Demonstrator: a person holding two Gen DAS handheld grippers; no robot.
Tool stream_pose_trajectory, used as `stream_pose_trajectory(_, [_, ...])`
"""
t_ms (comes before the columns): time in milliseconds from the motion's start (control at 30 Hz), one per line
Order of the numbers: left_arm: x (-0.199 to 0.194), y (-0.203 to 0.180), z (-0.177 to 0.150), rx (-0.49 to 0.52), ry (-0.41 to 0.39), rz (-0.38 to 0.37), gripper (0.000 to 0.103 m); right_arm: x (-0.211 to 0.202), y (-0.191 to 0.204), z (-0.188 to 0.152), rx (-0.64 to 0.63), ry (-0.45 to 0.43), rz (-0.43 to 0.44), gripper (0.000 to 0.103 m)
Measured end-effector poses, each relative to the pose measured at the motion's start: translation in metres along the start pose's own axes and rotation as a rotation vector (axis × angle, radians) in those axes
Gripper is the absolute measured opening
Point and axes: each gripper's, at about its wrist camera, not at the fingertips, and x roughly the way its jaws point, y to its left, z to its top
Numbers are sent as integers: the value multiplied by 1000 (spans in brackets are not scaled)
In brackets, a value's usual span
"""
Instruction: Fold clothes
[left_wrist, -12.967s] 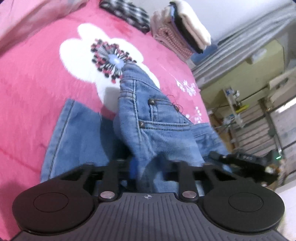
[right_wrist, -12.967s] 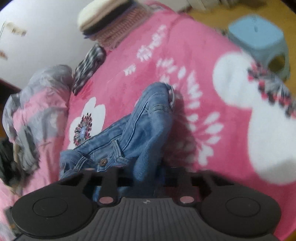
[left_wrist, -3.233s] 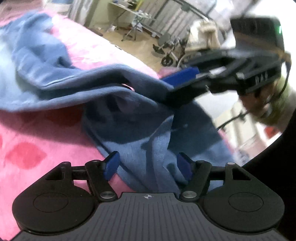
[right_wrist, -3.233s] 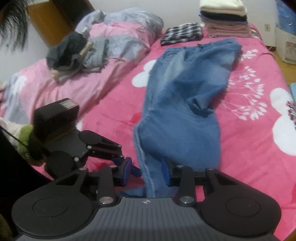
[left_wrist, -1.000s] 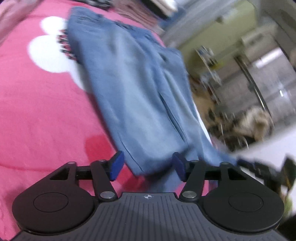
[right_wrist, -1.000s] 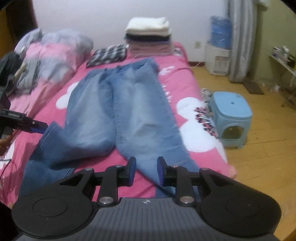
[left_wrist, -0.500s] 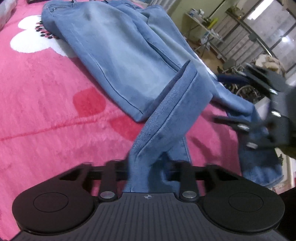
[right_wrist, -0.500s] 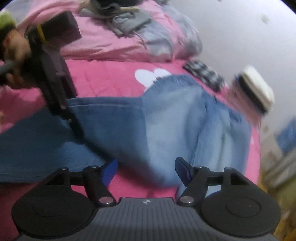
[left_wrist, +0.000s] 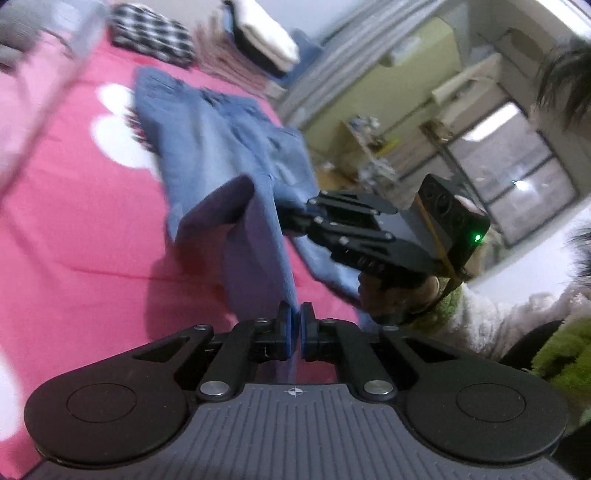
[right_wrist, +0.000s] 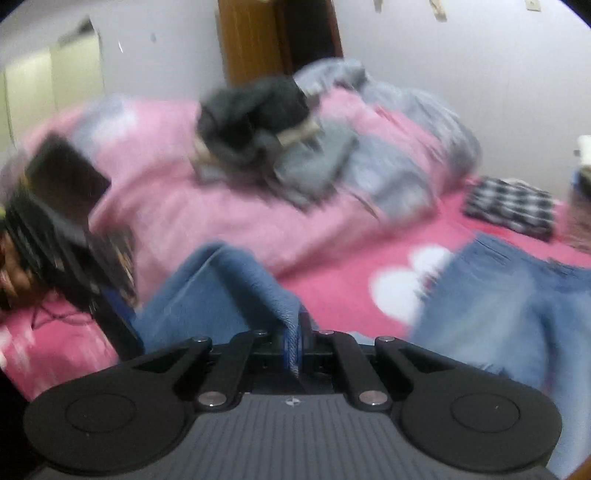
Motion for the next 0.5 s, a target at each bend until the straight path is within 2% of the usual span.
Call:
stream_pose_trajectory(133, [-13, 1, -11, -44, 4, 38, 2, 35, 12, -1, 8, 2, 94, 4])
stream_pose_trajectory(233, [-6, 6, -19, -83, 33, 56, 4, 61, 17, -17, 49, 70, 165, 4])
stream_pose_trajectory(300, [4, 14, -25, -119, 55, 109, 5, 75, 18, -35, 69, 133, 184, 4])
stream_pose_trajectory(367, [5, 26, -30, -178, 73, 171, 12, 89, 17, -52, 94, 194, 194, 4])
stream_pose_trajectory(400, [0, 30, -30, -208, 68, 193, 19, 95, 16, -58, 101, 224, 188, 5])
stream_pose_trajectory(500, [-21, 34, -26, -262, 15, 232, 25, 96, 13, -63, 126, 270, 183, 9])
